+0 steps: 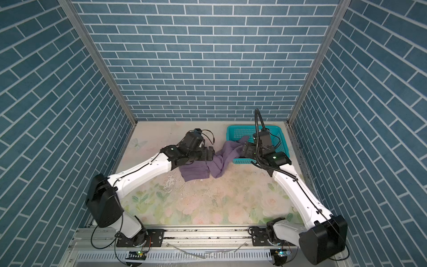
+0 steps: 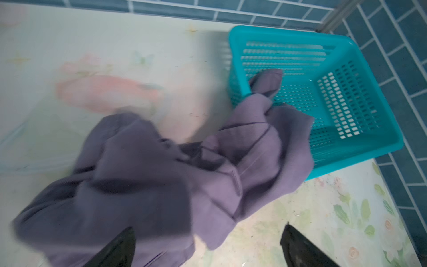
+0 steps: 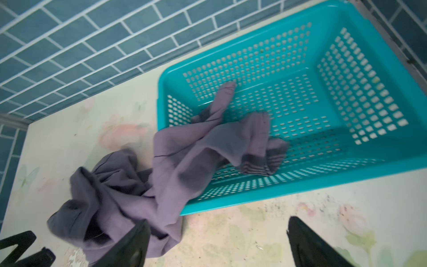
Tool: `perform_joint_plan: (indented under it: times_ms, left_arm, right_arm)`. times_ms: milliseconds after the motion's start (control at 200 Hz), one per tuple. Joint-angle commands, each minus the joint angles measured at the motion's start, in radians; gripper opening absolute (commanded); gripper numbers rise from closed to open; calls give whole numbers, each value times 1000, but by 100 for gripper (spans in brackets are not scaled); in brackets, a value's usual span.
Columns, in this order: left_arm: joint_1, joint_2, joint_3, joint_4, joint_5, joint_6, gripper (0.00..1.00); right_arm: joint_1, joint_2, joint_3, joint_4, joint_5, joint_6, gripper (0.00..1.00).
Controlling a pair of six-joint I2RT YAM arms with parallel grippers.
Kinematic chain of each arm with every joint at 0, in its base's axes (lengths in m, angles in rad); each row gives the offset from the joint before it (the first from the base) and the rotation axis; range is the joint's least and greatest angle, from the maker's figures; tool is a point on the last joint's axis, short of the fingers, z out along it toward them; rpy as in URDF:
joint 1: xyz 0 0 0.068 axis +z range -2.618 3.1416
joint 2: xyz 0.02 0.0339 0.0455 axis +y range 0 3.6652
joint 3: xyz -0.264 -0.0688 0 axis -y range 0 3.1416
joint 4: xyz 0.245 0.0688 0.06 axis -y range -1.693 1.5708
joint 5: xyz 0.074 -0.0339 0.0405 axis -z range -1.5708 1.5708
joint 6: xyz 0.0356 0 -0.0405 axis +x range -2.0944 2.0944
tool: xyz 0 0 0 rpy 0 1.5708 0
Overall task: Fold and stack the trousers
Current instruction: Pick up the trousers from the basket.
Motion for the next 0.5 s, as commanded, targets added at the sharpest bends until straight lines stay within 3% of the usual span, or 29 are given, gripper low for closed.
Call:
perform_joint_plan:
  times_ms: [0,180,495]
  left_arm:
    - [-38,110,131,-11,47,105,99]
    - [-42,306,322,-67,81,140,99]
    - [-45,542,570,-134,141,160,96]
  right_arm:
    - [-90,-13,-72,-52,-72,52,89]
    - [-182,8,-124,-18,-177,28,67]
    - [-246,24,-140,-17,-215,-15,62]
